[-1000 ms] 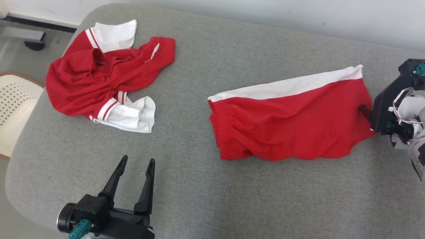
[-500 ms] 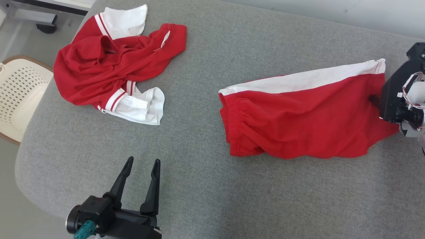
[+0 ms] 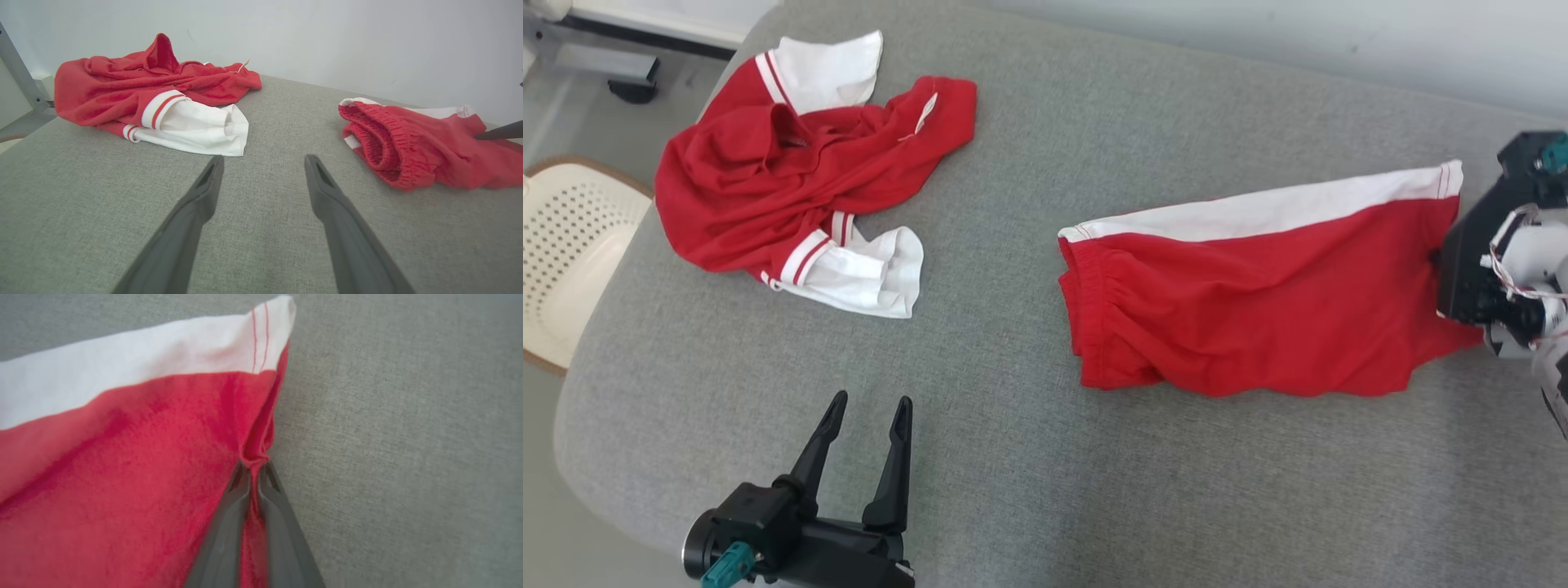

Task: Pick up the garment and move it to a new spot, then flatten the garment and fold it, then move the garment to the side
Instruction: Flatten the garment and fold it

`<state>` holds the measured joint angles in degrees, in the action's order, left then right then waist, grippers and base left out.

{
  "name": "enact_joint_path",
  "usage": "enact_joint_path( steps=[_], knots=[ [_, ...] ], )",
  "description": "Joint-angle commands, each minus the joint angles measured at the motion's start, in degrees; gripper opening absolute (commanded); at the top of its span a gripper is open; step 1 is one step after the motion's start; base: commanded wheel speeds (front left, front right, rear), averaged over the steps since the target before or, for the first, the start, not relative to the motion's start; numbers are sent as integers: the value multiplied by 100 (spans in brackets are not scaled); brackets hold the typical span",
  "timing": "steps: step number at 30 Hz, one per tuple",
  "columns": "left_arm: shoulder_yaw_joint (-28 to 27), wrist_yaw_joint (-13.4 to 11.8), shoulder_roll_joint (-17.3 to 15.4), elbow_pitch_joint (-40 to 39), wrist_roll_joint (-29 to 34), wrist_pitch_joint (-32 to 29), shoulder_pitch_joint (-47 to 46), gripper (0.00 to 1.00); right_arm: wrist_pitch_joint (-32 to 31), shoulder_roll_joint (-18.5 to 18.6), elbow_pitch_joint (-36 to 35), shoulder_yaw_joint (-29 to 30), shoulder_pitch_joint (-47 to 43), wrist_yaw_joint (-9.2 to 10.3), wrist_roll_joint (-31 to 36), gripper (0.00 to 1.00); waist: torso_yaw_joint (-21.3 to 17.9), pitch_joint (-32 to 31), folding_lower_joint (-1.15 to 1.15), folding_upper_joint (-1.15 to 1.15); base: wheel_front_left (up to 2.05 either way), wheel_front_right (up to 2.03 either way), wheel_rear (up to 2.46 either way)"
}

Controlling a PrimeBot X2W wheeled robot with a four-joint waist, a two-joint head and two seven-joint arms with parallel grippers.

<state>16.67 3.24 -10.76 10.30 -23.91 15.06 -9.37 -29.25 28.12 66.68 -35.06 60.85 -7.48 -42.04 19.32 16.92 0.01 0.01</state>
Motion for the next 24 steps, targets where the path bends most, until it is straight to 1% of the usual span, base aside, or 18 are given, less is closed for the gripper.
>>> enact_joint_path(
  steps=[1, 7, 8, 9, 16, 21, 24],
  knots=[
    [-9, 13, -1, 23, 33, 22, 108, 100, 62, 131, 60, 43, -273, -2, -19, 0, -121, -164, -1, -1, 0, 0, 0],
    [-75, -15, -89, -13, 1, 16, 192, 100, 535, 361, -82, 270, -619, 4, -109, 0, -348, -436, -1, -1, 0, 0, 0],
    [-75, -15, -89, -13, 1, 16, 192, 100, 535, 361, -82, 270, -619, 4, -109, 0, -348, -436, -1, -1, 0, 0, 0],
    [-88, -51, -112, -46, -21, -9, 264, 100, 670, 453, -78, 338, -717, 4, -78, 0, -435, -513, -1, -1, 0, 0, 0],
    [-98, -88, -151, -119, -86, -65, 366, 100, 1027, 675, 117, 557, -887, 4, 42, 0, -625, -692, -1, -1, 0, 0, 0],
    [-76, -110, -170, -177, -102, -105, 358, 100, 1280, 825, 391, 682, -712, 4, 283, 0, -697, -761, -1, -1, 0, 0, 0],
    [-44, -121, -167, -187, -106, -127, 361, 100, 1372, 831, 510, 720, -554, 4, 476, 0, -722, -795, -1, -1, 0, 0, 0]
  ],
)
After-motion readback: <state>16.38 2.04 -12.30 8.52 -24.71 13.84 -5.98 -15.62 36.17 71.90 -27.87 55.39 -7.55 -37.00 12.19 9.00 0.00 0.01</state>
